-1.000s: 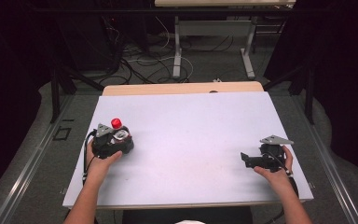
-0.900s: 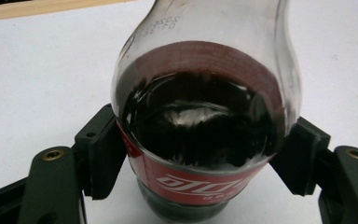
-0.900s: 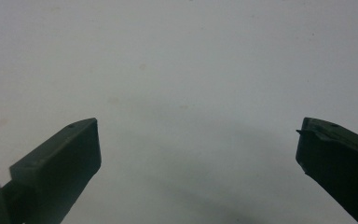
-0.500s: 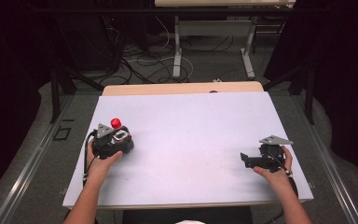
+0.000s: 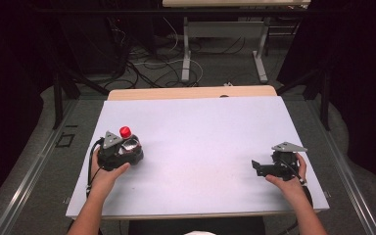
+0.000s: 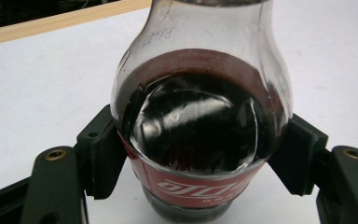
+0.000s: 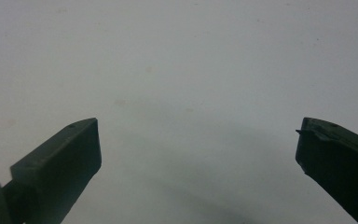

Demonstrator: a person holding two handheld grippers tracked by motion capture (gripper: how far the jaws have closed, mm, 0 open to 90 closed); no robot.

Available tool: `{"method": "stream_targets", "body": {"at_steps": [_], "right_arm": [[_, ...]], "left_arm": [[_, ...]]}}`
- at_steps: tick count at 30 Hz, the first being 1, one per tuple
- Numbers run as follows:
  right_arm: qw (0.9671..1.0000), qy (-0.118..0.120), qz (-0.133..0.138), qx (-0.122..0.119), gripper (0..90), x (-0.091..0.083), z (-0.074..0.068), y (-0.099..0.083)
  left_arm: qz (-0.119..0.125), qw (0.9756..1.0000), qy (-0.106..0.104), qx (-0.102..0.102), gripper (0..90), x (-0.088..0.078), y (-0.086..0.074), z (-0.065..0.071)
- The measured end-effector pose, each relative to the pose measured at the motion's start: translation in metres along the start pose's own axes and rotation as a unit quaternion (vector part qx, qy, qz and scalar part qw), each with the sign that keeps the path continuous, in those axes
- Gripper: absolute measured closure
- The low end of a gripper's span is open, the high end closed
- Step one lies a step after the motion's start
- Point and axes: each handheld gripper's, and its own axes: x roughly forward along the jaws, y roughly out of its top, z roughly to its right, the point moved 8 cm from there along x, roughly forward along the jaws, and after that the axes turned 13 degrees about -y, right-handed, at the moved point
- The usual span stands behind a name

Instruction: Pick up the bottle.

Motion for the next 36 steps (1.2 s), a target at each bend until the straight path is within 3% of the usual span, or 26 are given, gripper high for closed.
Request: {"method": "stream_targets", "body": {"at_steps": [10,18,20,21,25,32,36], "right_arm": [[0.9998,0.011,0.014,-0.011,1.3,-0.008,-0.011,0.008],[0.9984,0.029,0.033,-0.035,7.7,-0.021,-0.031,0.02],[0.9973,0.039,0.041,-0.047,16.0,-0.027,-0.04,0.026],[0.9969,0.042,0.045,-0.048,15.4,-0.029,-0.043,0.029],[0.9954,0.067,0.044,-0.054,16.3,-0.04,-0.056,0.04],[0.9913,0.093,0.064,-0.067,26.2,-0.058,-0.076,0.066],[0.9882,0.107,0.079,-0.076,29.5,-0.065,-0.09,0.082]], "left_arm": [[-0.002,0.9989,-0.039,0.025,29.6,0.001,0.009,0.036],[-0.016,0.9953,-0.08,0.053,29.7,0.01,0.015,0.074],[-0.017,0.9937,-0.092,0.061,29.7,0.014,0.018,0.087],[-0.017,0.9937,-0.092,0.061,29.7,0.014,0.018,0.087],[-0.019,0.9908,-0.115,0.069,29.7,0.025,0.023,0.109],[-0.033,0.9874,-0.134,0.077,29.7,0.039,0.027,0.129],[-0.026,0.9871,-0.138,0.077,29.8,0.049,0.032,0.141]]}}
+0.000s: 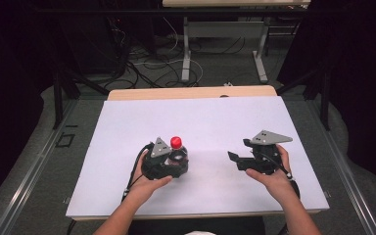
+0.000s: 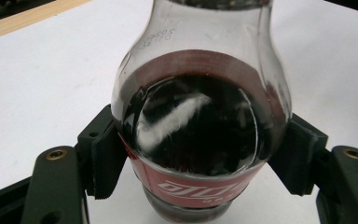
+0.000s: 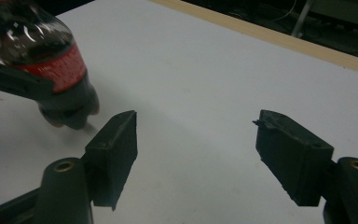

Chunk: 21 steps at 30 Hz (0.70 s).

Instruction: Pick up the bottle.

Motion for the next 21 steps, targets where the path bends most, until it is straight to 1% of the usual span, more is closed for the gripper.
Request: {"method": "stream_targets", "body": {"at_steps": [1,3,4,5,7,8,9,10,11,12,13,14,15,16,18,19,21], "right_arm": [[1.0,0.0,-0.003,-0.005,30.2,-0.001,-0.002,0.003],[0.9999,0.01,0.004,-0.006,31.3,-0.001,-0.008,0.012],[0.9999,0.01,0.006,-0.004,31.6,-0.002,-0.011,0.016],[0.9999,0.01,0.012,-0.007,32.0,-0.001,-0.013,0.02],[0.9998,0.009,0.013,-0.008,32.7,-0.001,-0.014,0.023],[0.9999,0.009,0.011,-0.006,33.0,-0.001,-0.017,0.025],[0.9998,0.012,0.012,-0.003,33.1,0.0,-0.019,0.028],[0.9998,0.012,0.014,-0.001,33.0,0.001,-0.02,0.03],[0.9998,0.011,0.017,0.001,33.3,0.003,-0.023,0.034],[0.9998,0.012,0.017,0.0,33.4,0.004,-0.024,0.036],[0.9998,0.012,0.017,0.0,33.4,0.004,-0.024,0.036],[0.9997,0.012,0.019,0.003,33.5,0.005,-0.026,0.038],[0.9997,0.013,0.018,0.001,33.9,0.005,-0.028,0.039],[0.9994,0.018,0.029,0.006,35.2,0.005,-0.031,0.044],[0.9991,0.021,0.036,0.011,35.2,0.006,-0.035,0.048],[0.999,0.02,0.039,0.01,35.2,0.006,-0.037,0.05],[0.9989,0.021,0.042,0.009,35.3,0.007,-0.042,0.054]], "left_arm": [[0.003,1.0,-0.001,-0.001,29.8,0.003,0.002,0.002],[0.0,1.0,-0.006,0.001,29.7,0.006,0.005,0.005],[-0.001,1.0,-0.008,0.001,29.8,0.008,0.007,0.007],[0.005,1.0,-0.007,-0.001,29.8,0.01,0.009,0.009],[0.002,1.0,-0.008,-0.001,29.8,0.012,0.012,0.012],[0.001,0.9999,-0.011,0.0,29.8,0.013,0.013,0.013],[0.005,0.9999,-0.01,0.001,29.8,0.015,0.015,0.014],[0.007,0.9999,-0.009,-0.004,29.8,0.016,0.016,0.016],[0.002,1.0,-0.009,0.001,29.8,0.017,0.017,0.017],[0.003,1.0,-0.009,-0.002,29.8,0.018,0.018,0.018],[-0.001,1.0,-0.009,0.002,29.8,0.019,0.019,0.019],[0.003,1.0,-0.008,-0.004,29.8,0.021,0.019,0.02],[-0.002,1.0,-0.006,-0.001,29.8,0.022,0.019,0.02],[-0.001,1.0,-0.004,0.0,29.8,0.024,0.02,0.021],[-0.002,1.0,0.002,-0.003,29.8,0.027,0.02,0.022],[-0.004,1.0,-0.001,-0.001,29.8,0.028,0.02,0.022],[-0.007,1.0,0.005,0.0,29.8,0.031,0.02,0.023]]}}
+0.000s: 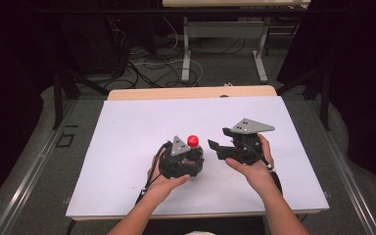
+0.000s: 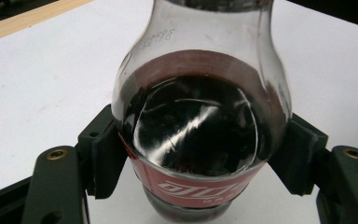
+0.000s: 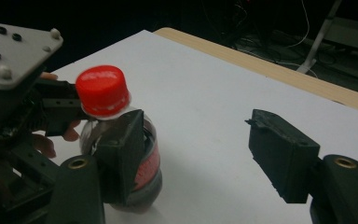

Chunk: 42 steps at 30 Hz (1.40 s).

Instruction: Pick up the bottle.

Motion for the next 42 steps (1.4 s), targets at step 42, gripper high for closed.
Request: {"method": "stream_targets", "body": {"at_steps": [42], "right_arm": [[0.995,0.092,-0.013,-0.038,61.4,0.008,-0.039,0.0]], "left_arm": [[-0.013,0.9988,-0.042,0.019,30.1,0.014,-0.002,0.022]]}}
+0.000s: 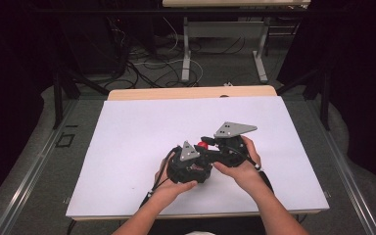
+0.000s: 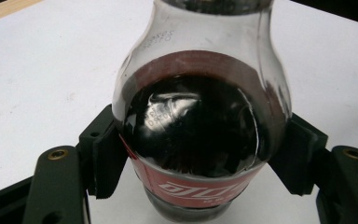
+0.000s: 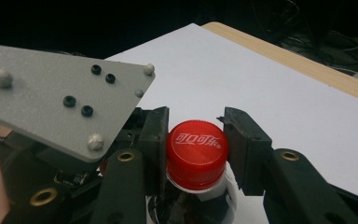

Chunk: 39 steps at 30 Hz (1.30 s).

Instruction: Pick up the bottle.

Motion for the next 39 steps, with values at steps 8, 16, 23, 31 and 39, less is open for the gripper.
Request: {"method": "stream_targets", "body": {"at_steps": [8,16,23,31,39], "right_arm": [[0.9964,0.075,-0.009,-0.039,61.5,-0.005,0.001,0.002],[0.9868,0.14,-0.016,-0.08,61.1,-0.009,0.001,0.006],[0.9978,0.046,0.004,-0.048,51.1,-0.009,-0.004,0.01],[0.998,-0.022,0.016,-0.057,55.6,-0.01,-0.012,0.007],[0.9985,-0.013,0.009,-0.053,60.4,-0.002,-0.012,0.004]], "left_arm": [[0.003,0.9998,-0.017,0.014,30.1,-0.004,-0.001,0.005],[0.002,0.9993,-0.031,0.021,30.0,-0.009,0.001,0.009],[0.015,0.9998,-0.014,0.002,30.0,-0.009,0.004,0.004],[0.019,0.9998,-0.006,-0.009,30.0,-0.01,0.003,0.001],[0.015,0.9998,-0.01,-0.009,30.2,-0.009,0.002,0.002]]}}
